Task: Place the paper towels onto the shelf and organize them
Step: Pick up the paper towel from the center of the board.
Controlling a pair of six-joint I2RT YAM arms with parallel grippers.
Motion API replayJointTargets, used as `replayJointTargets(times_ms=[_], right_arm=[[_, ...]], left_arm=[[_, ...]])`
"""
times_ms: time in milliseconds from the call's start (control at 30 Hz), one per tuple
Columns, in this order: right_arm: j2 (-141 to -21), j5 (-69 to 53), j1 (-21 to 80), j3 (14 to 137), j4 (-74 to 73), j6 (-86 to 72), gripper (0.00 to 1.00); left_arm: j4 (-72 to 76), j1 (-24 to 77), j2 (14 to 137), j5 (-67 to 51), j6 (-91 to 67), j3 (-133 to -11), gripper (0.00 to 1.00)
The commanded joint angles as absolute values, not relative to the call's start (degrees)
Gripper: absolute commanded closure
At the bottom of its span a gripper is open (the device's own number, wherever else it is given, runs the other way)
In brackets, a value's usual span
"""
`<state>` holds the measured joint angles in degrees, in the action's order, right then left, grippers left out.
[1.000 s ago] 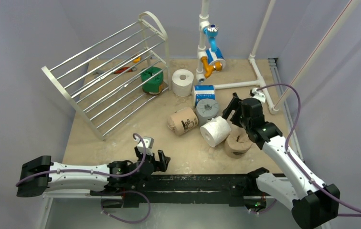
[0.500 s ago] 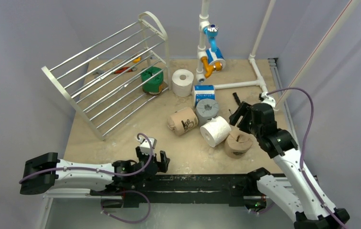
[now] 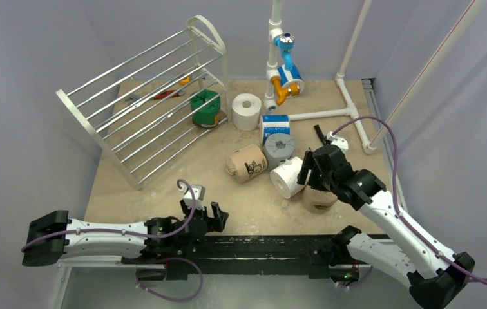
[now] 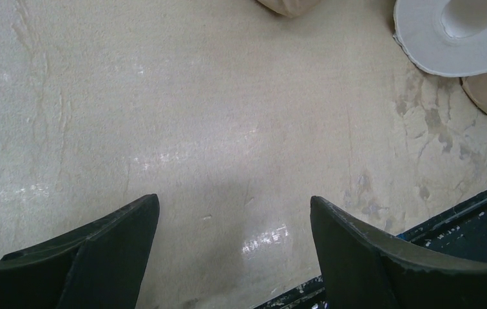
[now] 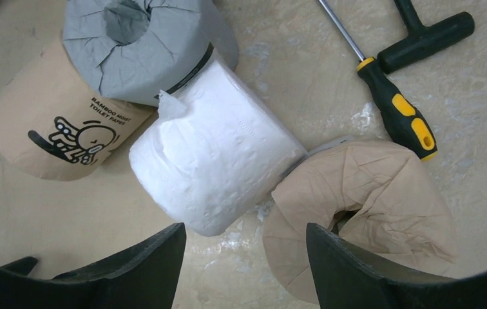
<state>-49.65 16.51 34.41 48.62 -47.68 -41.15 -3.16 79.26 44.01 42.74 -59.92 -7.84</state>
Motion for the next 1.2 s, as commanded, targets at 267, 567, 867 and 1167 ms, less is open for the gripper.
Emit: replayJointTargets(times_ms=[267,567,867,1167], right_arm=[[-48.70,25.97,36.51,51.40,-54.19,-48.29,0.29],[-49.58,24.19,36.50,47.19,-50.76,-50.63,0.27],[-51.23,24.69,36.53,44.45,-46.63,-50.70,0.31],[-52.20,25.30,36.51,43.69,-46.08,-51.37,0.37]], left_arm=[[-4.39,79.37,43.23,44.04,-63.90,-6.77,0.14],[-5.80,79.37,41.91,43.94,-64.86,-5.76,0.14],[-6.73,79.37,39.23,44.21,-65.97,-4.31,0.14],[-6.78,79.37,39.51,44.45,-66.50,-4.31,0.14]])
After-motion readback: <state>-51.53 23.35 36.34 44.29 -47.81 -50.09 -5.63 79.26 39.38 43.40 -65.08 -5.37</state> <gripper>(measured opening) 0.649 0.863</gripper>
